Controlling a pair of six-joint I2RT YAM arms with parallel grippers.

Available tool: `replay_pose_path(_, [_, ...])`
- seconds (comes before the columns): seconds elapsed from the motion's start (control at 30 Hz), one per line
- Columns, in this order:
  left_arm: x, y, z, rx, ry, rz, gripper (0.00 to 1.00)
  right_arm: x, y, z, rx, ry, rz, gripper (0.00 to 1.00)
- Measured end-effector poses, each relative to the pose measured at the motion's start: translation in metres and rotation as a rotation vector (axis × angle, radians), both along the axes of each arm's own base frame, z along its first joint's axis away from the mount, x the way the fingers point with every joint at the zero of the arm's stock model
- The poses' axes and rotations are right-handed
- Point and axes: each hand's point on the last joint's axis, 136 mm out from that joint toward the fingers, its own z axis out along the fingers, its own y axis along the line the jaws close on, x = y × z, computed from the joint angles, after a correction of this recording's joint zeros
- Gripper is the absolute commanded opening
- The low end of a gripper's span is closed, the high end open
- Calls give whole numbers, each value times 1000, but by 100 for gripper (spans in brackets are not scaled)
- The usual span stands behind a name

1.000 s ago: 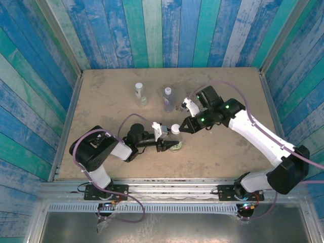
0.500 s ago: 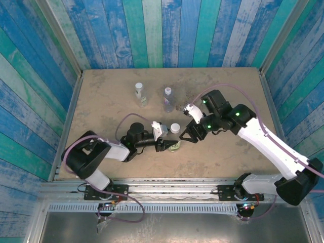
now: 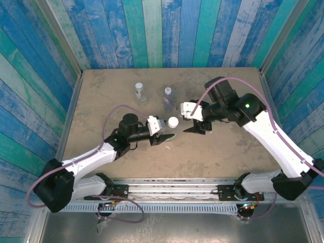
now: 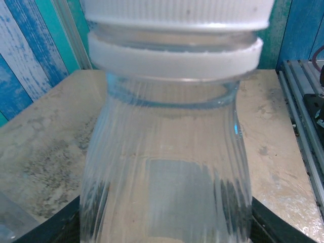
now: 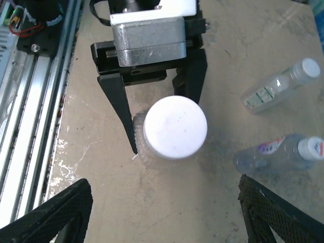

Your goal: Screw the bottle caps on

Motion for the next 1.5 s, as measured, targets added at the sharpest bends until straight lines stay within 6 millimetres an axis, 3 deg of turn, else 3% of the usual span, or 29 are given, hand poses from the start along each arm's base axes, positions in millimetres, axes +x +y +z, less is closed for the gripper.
replay_pose_path(0.13, [-4,4,5,25,-23,-2,59,1,18,-2,-38,-4,79,70])
replay_pose_path(0.37, [-6,6,-2,52,-12,-5,59,-2,32,-3,-71,6,138,61])
replay_pose_path(1.37, [-7,7,-3,64,7,-5,57,-2,41,-18,-121,55,158,37])
replay_pose_path(1.5, [0,8,-1,63,-7,35,57,6,43,-16,-113,74,78,22])
